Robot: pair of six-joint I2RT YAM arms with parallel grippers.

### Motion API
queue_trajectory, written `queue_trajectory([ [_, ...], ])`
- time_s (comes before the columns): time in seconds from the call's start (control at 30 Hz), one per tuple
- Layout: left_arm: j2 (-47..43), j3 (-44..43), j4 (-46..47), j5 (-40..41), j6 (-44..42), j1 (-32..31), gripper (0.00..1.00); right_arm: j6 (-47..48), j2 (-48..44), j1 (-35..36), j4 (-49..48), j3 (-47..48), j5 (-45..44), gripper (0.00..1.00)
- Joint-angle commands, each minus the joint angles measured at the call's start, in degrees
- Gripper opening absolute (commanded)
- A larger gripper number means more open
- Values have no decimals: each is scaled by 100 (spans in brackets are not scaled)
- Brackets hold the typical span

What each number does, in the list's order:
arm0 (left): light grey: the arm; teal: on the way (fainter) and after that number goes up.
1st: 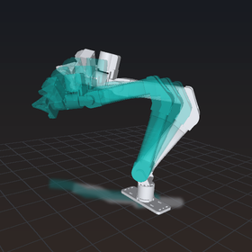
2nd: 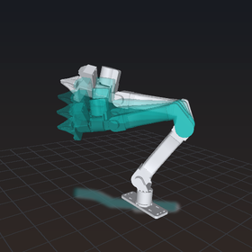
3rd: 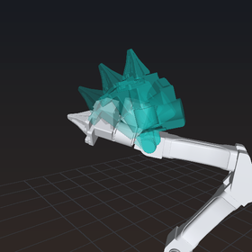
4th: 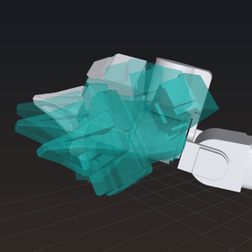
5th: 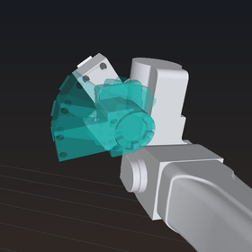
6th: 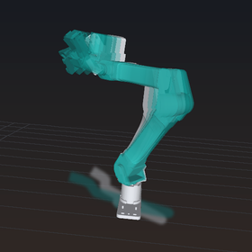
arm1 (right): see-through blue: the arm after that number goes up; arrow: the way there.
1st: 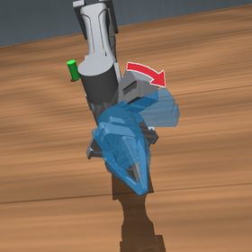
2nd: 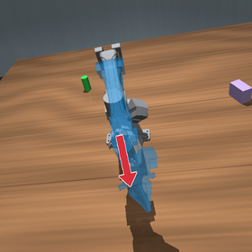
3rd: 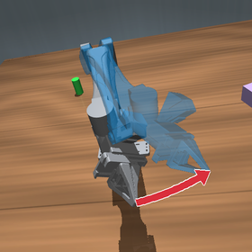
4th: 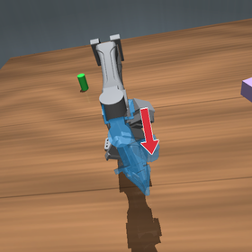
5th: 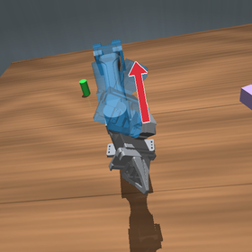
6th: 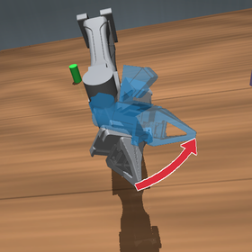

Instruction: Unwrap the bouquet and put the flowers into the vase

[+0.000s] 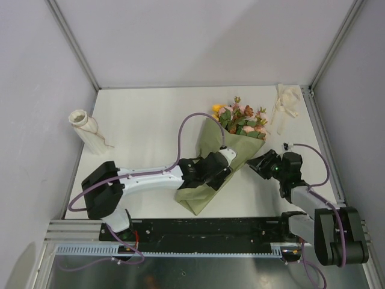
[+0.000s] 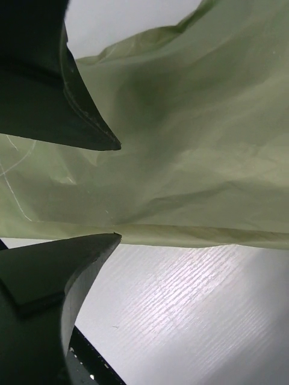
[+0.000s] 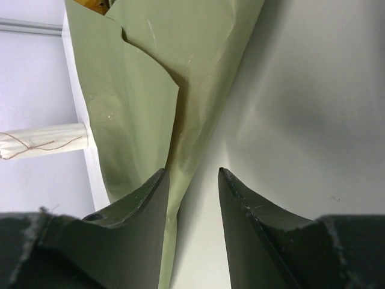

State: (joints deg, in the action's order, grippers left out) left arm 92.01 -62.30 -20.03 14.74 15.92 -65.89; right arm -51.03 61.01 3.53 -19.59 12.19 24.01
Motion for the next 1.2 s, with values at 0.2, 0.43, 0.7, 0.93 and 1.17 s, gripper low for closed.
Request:
queue_trajectory([
  [0.2,447,-236,377,111,-64,-146,60,-160,872,46,-1162,-79,118,41],
  [0.43,700,-307,426,374,-96,-179,60,-195,1391,63,-1576,-116,146,40],
  [0.7,819,-300,595,443,-120,-183,50,-226,1712,84,-1883,-149,178,38],
  [0.93,780,-287,593,596,-140,-188,15,-250,1899,78,-2045,-155,212,38],
  [1.17,484,-203,588,873,93,-181,0,-314,2042,86,-2189,-184,218,37],
])
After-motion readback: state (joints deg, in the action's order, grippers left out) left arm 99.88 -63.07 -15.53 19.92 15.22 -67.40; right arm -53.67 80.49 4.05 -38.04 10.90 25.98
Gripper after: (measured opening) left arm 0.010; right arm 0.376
